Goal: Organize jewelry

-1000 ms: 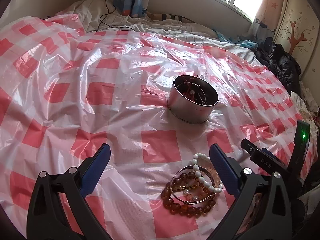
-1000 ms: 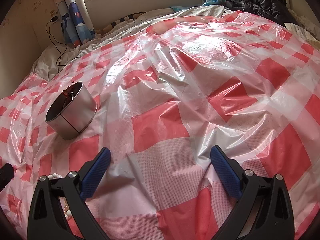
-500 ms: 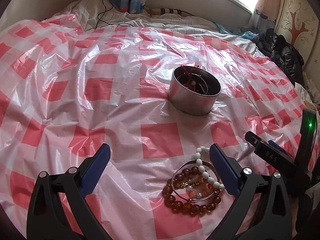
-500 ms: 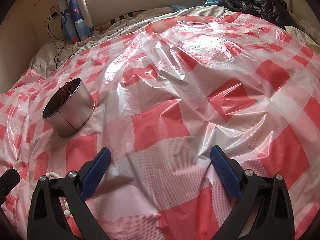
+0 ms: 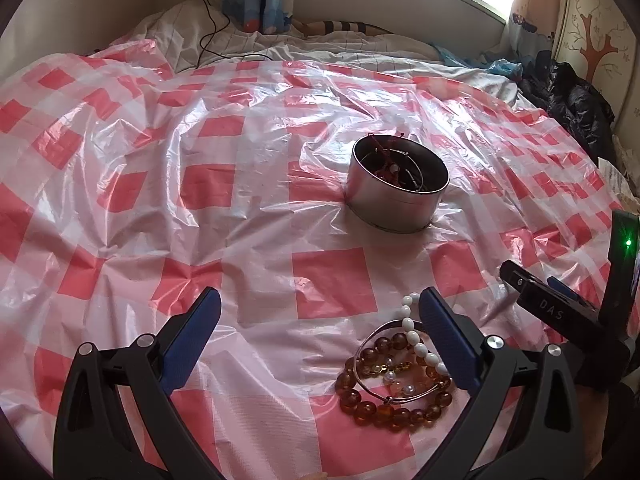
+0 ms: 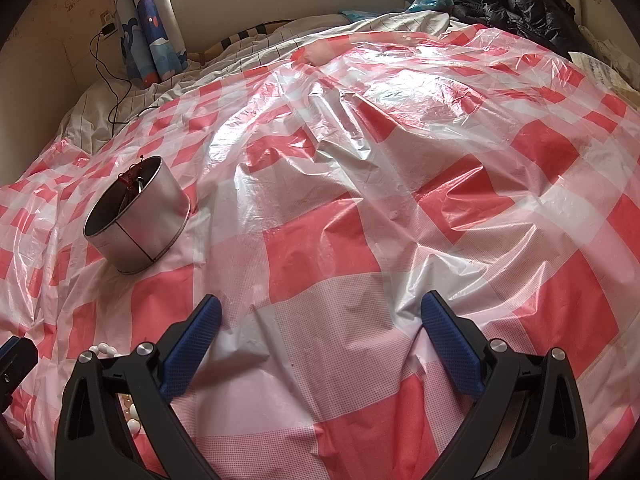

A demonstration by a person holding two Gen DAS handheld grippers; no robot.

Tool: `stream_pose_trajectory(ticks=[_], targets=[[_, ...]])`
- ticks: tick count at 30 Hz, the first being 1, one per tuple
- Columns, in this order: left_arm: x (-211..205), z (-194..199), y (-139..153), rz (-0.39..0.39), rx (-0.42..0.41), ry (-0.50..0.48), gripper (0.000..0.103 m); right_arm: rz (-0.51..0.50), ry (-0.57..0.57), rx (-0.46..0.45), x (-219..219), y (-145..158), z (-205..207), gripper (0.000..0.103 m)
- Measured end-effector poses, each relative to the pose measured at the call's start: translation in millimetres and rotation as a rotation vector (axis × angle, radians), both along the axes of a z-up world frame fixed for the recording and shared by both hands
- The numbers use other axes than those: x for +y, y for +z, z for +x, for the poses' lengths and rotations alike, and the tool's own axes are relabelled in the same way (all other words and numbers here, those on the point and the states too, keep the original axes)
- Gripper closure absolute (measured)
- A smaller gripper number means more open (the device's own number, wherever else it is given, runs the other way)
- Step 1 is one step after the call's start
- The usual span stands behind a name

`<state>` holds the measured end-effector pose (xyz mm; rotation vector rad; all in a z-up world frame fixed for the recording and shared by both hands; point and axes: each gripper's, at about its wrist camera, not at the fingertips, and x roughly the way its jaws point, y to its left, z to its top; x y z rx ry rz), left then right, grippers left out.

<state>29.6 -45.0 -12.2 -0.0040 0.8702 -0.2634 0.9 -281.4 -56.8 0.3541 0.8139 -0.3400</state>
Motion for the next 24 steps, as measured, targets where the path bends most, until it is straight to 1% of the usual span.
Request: stream_pose_trajectory(ticks=[13, 16, 19, 22, 24], targets=[[-5, -2, 1, 0.045, -0.025, -0.01, 0.008, 0.001, 0.001, -0.004, 1, 1, 1, 0.007], [-7, -3, 2, 0.071, -0.041, -0.012, 0.008, 0.017, 0.001, -0.021, -2, 3, -2, 0.007], [-7, -2, 2, 0.083, -0.052, -0.022, 0.008, 0.035, 0.003, -0.065, -3, 12, -9, 0.007], [3, 2, 2, 0.071, -0.041, -0.001, 0.008, 0.024, 0.071, -0.095, 9, 29, -16, 0.007], [15, 7, 3, 0.03, -0.018, 0.022, 0.008, 0.004, 0.167, -0.088, 24, 40, -20, 0.007]])
